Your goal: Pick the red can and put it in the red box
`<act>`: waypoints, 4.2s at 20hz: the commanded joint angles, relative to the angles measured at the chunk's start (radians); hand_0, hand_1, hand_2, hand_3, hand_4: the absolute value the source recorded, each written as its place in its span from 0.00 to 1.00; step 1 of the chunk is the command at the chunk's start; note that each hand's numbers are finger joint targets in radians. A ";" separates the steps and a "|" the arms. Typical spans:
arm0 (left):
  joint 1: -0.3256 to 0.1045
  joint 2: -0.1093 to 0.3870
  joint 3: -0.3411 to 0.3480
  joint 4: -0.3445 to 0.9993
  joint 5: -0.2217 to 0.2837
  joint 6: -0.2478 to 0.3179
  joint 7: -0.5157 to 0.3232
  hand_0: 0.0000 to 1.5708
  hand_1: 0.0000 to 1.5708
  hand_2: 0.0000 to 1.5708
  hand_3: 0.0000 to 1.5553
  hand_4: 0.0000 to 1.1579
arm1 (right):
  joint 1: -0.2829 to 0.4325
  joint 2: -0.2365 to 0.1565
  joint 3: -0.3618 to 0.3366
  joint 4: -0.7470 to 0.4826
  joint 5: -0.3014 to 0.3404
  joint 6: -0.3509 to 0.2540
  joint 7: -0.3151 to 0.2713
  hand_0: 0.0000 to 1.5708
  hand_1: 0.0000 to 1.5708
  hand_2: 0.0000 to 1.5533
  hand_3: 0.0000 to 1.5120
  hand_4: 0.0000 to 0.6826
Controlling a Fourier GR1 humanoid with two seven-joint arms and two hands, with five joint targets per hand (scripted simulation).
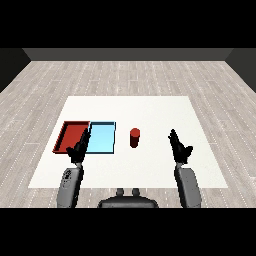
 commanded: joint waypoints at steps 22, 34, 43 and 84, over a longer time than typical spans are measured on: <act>0.011 -0.012 0.058 0.019 0.083 -0.081 -0.440 0.00 0.00 0.00 0.00 0.00 | -0.017 -0.061 -0.108 0.038 -0.102 0.211 -0.355 0.00 0.00 0.00 0.00 0.00; 0.012 -0.017 0.064 0.017 0.109 -0.083 -0.446 0.00 0.00 0.00 0.00 0.00 | -0.083 0.011 -0.030 0.065 -0.035 0.123 -0.302 0.00 0.00 0.00 0.00 0.00; 0.052 -0.016 0.073 -0.105 0.149 -0.085 -0.404 0.00 0.00 0.00 0.00 0.00 | -0.272 0.063 -0.021 0.307 -0.020 0.075 -0.303 0.00 0.00 0.00 0.00 0.00; 0.048 -0.025 0.048 -0.079 0.146 -0.078 -0.421 0.00 0.00 0.00 0.00 0.00 | -0.556 0.083 0.190 0.853 -0.406 -0.037 -0.515 0.00 0.00 0.00 0.00 0.00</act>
